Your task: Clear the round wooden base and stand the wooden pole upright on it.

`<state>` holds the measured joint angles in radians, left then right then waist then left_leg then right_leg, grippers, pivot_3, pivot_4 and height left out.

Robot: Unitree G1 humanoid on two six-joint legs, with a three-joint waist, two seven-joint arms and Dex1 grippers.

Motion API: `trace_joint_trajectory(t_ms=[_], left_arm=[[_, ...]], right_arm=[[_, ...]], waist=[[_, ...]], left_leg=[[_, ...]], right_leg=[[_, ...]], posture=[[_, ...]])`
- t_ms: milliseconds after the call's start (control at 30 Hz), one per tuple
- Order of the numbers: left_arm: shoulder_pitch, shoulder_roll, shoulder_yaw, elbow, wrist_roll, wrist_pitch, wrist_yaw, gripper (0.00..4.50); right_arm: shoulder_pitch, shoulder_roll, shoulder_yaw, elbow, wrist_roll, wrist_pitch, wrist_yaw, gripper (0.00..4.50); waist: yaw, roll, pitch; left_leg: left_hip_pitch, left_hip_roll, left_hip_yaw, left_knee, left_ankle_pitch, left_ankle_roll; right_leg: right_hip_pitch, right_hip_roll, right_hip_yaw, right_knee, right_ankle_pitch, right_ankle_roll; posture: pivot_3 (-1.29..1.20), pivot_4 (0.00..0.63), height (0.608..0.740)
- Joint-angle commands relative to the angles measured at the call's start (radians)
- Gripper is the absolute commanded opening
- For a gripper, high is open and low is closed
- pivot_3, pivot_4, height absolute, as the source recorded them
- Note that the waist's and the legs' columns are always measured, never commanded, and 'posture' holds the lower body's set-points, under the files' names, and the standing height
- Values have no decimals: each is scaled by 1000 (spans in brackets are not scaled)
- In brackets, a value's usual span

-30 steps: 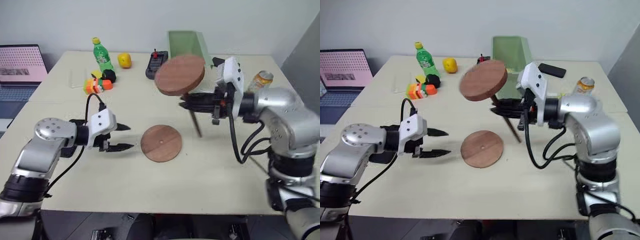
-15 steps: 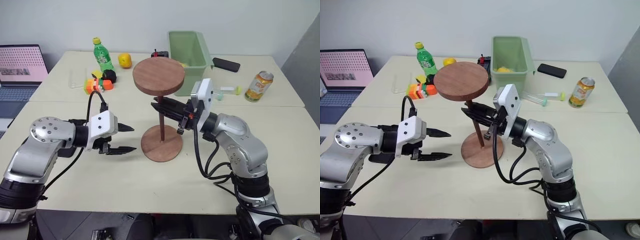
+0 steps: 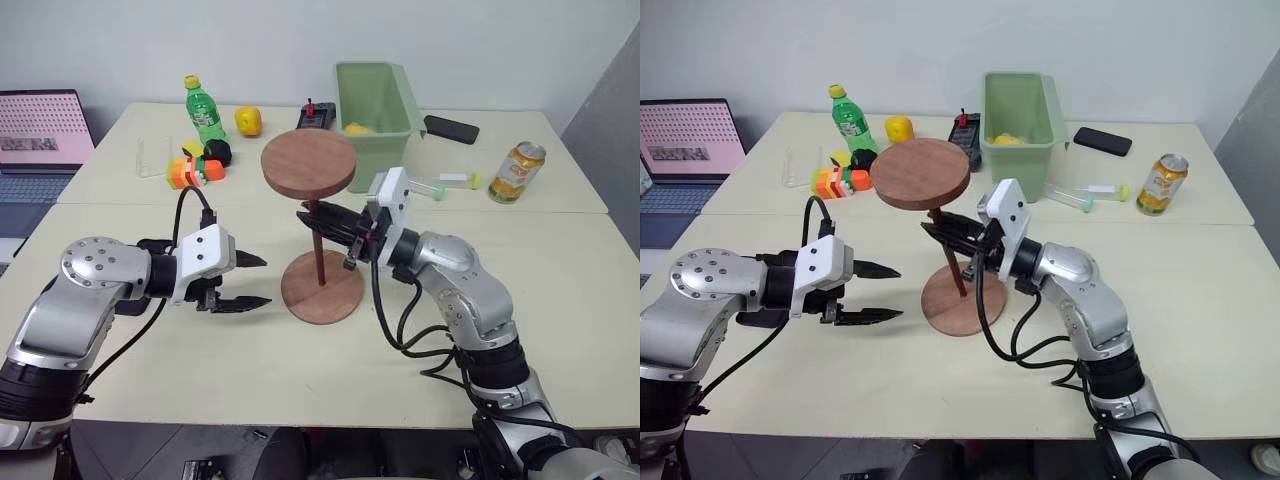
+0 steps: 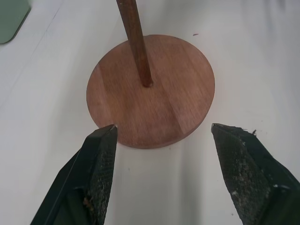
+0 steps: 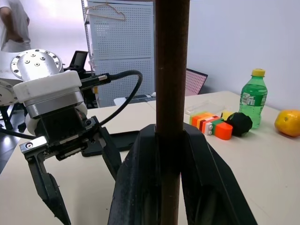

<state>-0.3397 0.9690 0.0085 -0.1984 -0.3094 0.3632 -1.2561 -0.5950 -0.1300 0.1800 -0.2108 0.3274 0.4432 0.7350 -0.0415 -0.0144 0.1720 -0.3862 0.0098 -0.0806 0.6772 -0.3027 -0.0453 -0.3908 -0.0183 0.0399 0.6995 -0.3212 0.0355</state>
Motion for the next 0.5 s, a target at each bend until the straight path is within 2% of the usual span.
trace_joint_trajectory(t_ms=[33, 500], left_arm=[[4, 23, 23, -20, -4, -5, 1, 3313], [-5, 20, 13, -2, -1, -23, -3, 3313]], right_arm=[[-7, 7, 1, -14, 11, -33, -10, 220], [36, -33, 53, -15, 2, -33, 3, 220]], waist=[[0, 0, 0], [0, 0, 0]], left_leg=[[0, 0, 0, 0, 0, 0], [0, 0, 0, 0, 0, 0]], right_leg=[[0, 0, 0, 0, 0, 0], [0, 0, 0, 0, 0, 0]], posture=[[0, 150, 740], [0, 150, 740]])
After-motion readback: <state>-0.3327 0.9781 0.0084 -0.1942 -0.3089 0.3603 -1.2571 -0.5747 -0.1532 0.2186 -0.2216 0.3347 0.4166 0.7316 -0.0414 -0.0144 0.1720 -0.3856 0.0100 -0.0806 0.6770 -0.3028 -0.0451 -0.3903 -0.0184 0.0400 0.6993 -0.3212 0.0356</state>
